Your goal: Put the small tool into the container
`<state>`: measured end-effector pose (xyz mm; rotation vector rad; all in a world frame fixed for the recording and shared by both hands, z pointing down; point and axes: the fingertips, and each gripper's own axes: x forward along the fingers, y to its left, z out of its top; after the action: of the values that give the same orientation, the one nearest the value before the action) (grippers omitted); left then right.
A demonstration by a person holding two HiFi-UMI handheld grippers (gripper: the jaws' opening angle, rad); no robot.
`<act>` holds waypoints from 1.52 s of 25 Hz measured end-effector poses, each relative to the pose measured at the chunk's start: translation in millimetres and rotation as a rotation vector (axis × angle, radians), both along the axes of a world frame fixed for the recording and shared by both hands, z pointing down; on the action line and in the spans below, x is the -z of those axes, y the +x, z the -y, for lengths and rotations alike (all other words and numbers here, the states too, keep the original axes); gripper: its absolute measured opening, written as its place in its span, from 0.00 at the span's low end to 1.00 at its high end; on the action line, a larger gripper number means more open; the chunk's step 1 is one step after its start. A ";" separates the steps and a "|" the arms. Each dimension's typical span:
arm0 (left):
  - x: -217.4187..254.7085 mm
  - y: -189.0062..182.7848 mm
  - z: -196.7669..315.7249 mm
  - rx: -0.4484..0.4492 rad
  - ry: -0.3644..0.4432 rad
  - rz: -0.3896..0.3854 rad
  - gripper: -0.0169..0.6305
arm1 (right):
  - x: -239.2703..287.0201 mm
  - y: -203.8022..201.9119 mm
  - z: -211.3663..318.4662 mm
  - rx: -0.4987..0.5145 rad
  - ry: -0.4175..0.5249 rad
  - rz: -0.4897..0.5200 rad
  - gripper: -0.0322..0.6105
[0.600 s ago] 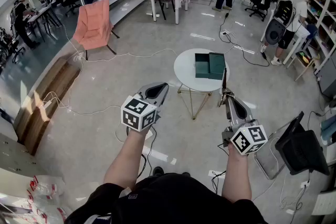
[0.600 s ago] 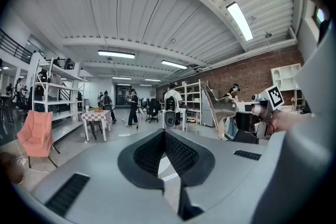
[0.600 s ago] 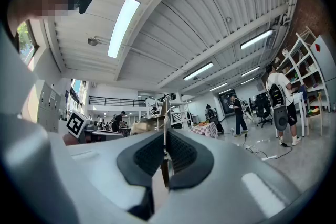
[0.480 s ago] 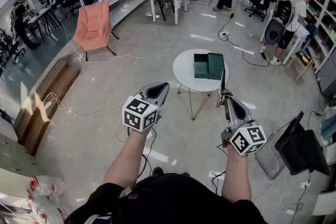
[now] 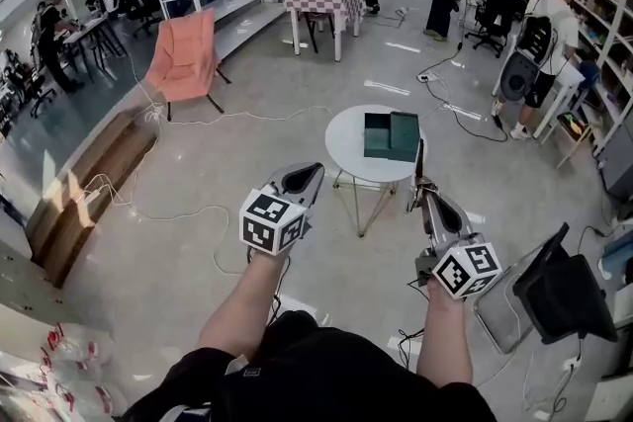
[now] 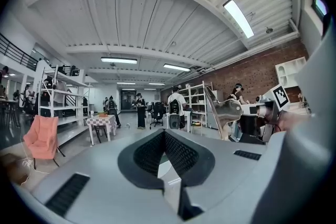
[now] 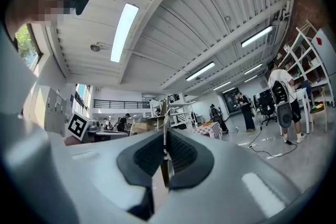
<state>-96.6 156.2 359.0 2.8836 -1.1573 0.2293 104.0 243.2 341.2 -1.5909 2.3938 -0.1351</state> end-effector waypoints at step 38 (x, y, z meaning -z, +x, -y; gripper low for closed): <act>-56.6 28.7 320.0 -0.063 -0.135 -0.055 0.01 | -67.1 13.5 297.5 -0.005 -0.268 0.003 0.07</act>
<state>-67.9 -163.8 415.6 2.7920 -1.0028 0.2196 117.5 -54.3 408.3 -1.7051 2.4523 -0.4746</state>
